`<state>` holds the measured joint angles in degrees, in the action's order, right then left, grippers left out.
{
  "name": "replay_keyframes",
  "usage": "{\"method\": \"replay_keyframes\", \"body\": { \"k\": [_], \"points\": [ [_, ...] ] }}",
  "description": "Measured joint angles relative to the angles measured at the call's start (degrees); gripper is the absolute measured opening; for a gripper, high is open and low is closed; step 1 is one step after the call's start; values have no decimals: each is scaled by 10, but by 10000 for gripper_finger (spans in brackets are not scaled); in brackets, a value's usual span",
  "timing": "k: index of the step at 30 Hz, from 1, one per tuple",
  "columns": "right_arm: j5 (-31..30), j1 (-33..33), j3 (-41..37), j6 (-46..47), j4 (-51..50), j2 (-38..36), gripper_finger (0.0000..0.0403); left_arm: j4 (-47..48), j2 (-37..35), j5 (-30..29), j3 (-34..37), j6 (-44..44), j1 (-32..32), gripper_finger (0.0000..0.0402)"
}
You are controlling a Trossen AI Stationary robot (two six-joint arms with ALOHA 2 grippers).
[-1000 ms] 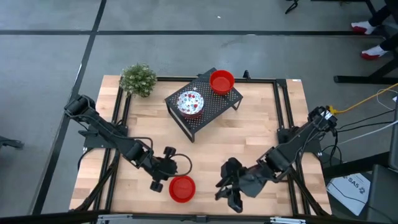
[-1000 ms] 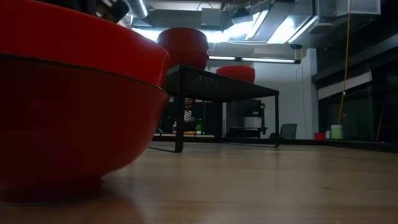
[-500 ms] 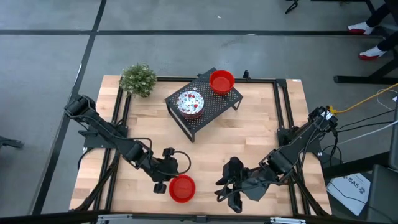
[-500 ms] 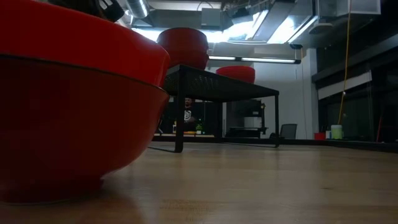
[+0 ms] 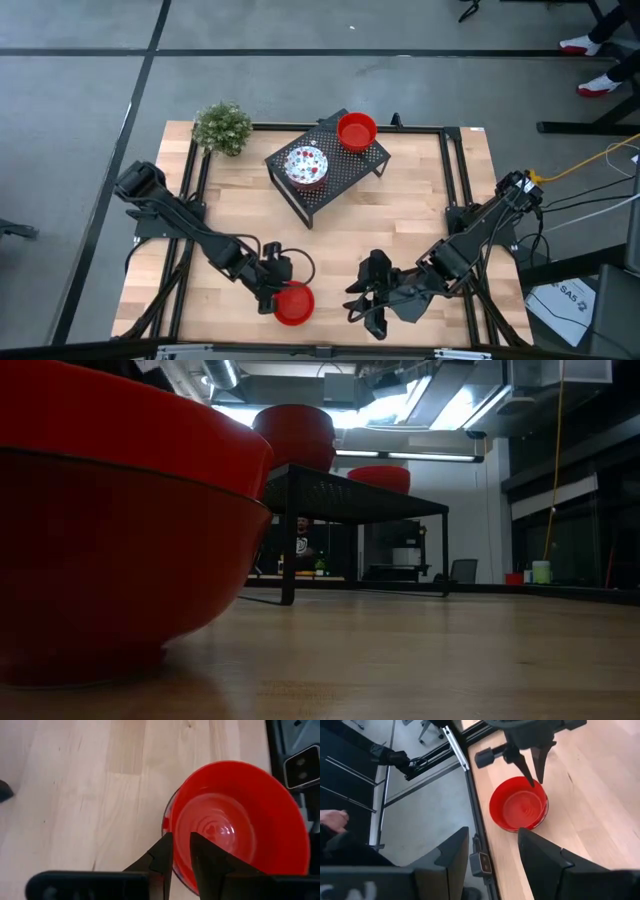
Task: Pick & Place Mini bowls
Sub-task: Stack the red bowl on the red bowl on the shelf
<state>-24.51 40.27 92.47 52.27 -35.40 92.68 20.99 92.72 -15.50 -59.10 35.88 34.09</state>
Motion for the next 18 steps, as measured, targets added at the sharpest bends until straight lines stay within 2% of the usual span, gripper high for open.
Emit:
{"method": "replay_keyframes", "body": {
  "k": [18],
  "points": [
    [0,0,0,12,4,0,171,1,20,-4,-1,-1,0,59]
  ]
}}
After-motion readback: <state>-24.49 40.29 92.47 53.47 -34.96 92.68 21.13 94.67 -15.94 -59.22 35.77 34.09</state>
